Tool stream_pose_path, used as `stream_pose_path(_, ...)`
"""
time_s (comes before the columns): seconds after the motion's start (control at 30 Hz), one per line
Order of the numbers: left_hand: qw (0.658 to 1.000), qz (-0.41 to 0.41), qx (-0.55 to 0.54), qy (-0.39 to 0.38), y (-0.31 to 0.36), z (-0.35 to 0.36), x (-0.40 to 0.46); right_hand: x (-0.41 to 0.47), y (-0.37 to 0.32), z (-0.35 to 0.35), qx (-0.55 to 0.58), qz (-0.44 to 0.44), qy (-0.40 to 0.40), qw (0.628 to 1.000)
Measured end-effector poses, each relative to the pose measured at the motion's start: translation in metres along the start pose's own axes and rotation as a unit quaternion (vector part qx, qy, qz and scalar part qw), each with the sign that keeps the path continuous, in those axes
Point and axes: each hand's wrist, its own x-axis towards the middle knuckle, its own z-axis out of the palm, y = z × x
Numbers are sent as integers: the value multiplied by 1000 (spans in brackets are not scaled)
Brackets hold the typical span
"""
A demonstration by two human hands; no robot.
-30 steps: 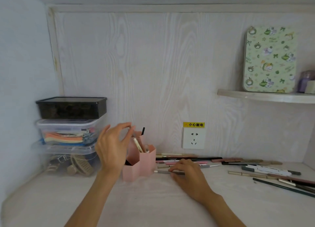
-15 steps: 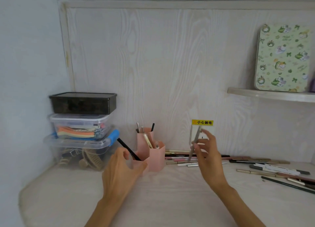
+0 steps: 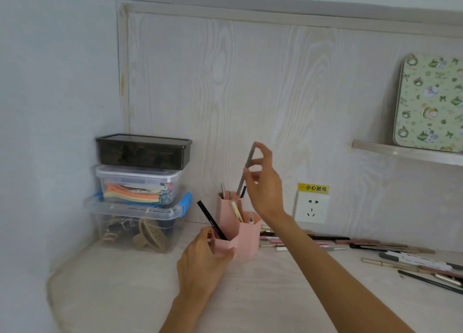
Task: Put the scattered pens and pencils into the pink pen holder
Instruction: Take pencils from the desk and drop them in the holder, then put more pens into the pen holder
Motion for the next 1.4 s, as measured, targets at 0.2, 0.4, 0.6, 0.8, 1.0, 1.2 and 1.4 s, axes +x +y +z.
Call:
stream_pose_path(0.2, 1000, -6, -4, 4, 1, 0, 0, -22, 22, 12, -187, -68, -86, 976)
stream_pose_path(0.4, 999, -12, -5, 29, 1, -4, 0, -29, 39, -12, -204, -105, -148, 962)
stream_pose_path(0.6, 988, 73, 47, 127, 9, -13, 0, -70, 89, -85, -232, 26, -118, 965)
stream_pose_path(0.8, 959, 269, 63, 60, 34, -2, -19, -115, 134, -125, -263, 166, -212, 926)
stream_pose_path(1.0, 938, 311, 116, -95, 64, 42, -30, -110, 131, -120, -248, 151, -207, 934)
stream_pose_path(1.2, 941, 272, 174, -102, 68, 73, -26, -110, 133, -126, -197, 161, -211, 944)
stream_pose_path(1.4, 969, 207, 82, -109, 59, 63, -25, -111, 132, -123, -159, 180, -196, 951)
